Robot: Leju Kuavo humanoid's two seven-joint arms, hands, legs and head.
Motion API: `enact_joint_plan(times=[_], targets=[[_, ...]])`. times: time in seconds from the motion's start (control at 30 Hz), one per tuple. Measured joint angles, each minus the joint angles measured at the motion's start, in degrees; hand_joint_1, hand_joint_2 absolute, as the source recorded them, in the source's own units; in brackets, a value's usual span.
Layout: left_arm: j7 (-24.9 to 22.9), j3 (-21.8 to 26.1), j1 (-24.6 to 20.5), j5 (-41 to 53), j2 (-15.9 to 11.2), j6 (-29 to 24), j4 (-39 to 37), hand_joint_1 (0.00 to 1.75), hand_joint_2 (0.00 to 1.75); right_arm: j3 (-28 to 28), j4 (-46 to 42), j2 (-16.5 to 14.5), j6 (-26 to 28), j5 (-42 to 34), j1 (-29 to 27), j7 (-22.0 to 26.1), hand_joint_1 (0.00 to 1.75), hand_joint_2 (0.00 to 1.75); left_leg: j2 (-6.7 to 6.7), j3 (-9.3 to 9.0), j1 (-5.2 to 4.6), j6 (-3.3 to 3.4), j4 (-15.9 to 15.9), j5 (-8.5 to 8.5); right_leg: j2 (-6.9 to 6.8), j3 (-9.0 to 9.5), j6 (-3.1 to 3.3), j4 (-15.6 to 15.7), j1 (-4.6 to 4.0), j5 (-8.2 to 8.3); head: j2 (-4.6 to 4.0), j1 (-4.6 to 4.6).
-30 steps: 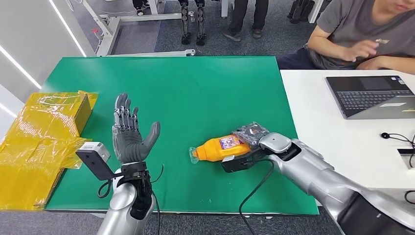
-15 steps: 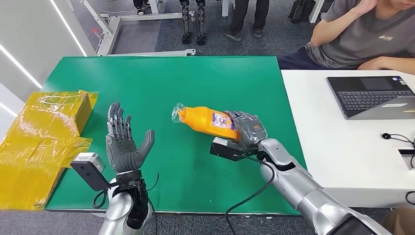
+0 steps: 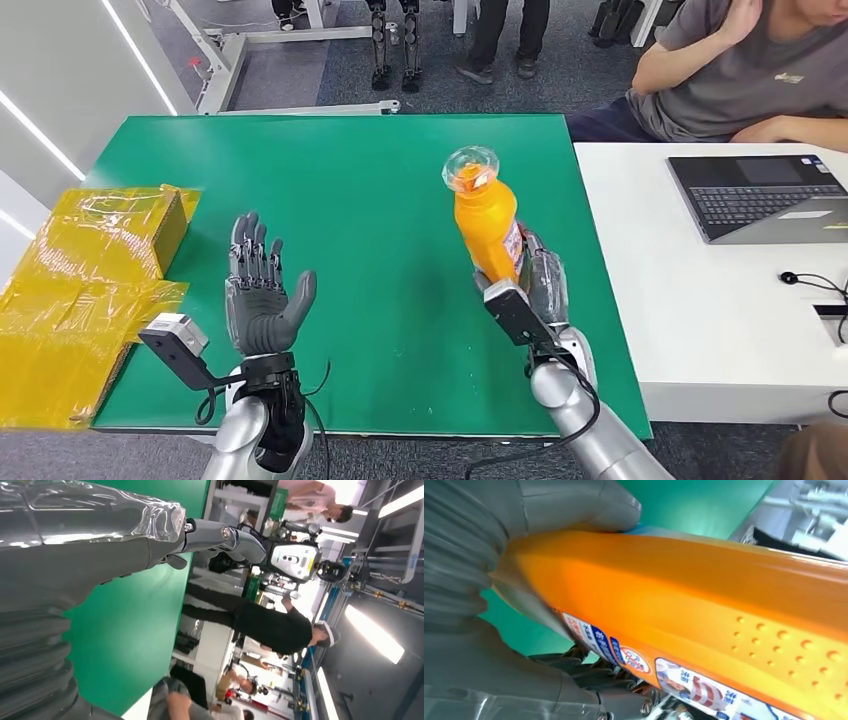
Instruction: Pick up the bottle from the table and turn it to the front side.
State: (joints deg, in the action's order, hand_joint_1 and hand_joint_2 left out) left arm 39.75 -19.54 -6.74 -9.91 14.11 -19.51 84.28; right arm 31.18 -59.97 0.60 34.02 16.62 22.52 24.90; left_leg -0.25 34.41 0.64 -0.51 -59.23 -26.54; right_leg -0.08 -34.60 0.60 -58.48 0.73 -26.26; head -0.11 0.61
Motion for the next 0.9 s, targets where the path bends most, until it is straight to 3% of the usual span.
enact_joint_plan(times=[0.2,0.4,0.7,0.9], targets=[[-1.3,-0.23,-0.09,-3.25,-0.04,6.24,-0.01,0.0,1.75,-0.65,-0.57,-2.43,0.35,-2.33,-1.97,1.58,1.75,1.75,0.02,-0.01,0.0,0.0,0.0,0.0,0.03,-0.01,0.0,-0.01,0.0,0.0,0.0,0.01],[-1.67,-0.55,-1.09,-4.38,-0.02,12.88,-0.92,0.0,1.75,-0.44,-0.43,-4.5,-1.3,0.54,-1.62,1.31,1.75,1.75,0.01,-0.01,0.0,0.0,0.0,0.01,0.03,0.0,0.0,-0.01,0.0,0.0,0.0,0.0],[-2.14,-0.76,-2.78,-2.04,0.63,17.51,-3.21,0.0,1.75,1.72,1.43,-5.81,-10.04,6.26,0.88,-1.52,1.75,1.75,0.01,-0.01,0.0,0.0,0.0,0.01,0.01,0.0,0.0,-0.01,0.0,0.0,0.0,0.01],[-2.58,-0.71,-3.67,-1.74,0.94,19.86,-4.86,0.0,1.75,3.85,0.54,-5.89,-19.05,9.33,1.17,-2.93,1.75,1.75,0.01,-0.01,0.0,0.0,0.0,0.0,0.02,0.0,0.0,-0.01,0.0,0.0,0.0,0.0]])
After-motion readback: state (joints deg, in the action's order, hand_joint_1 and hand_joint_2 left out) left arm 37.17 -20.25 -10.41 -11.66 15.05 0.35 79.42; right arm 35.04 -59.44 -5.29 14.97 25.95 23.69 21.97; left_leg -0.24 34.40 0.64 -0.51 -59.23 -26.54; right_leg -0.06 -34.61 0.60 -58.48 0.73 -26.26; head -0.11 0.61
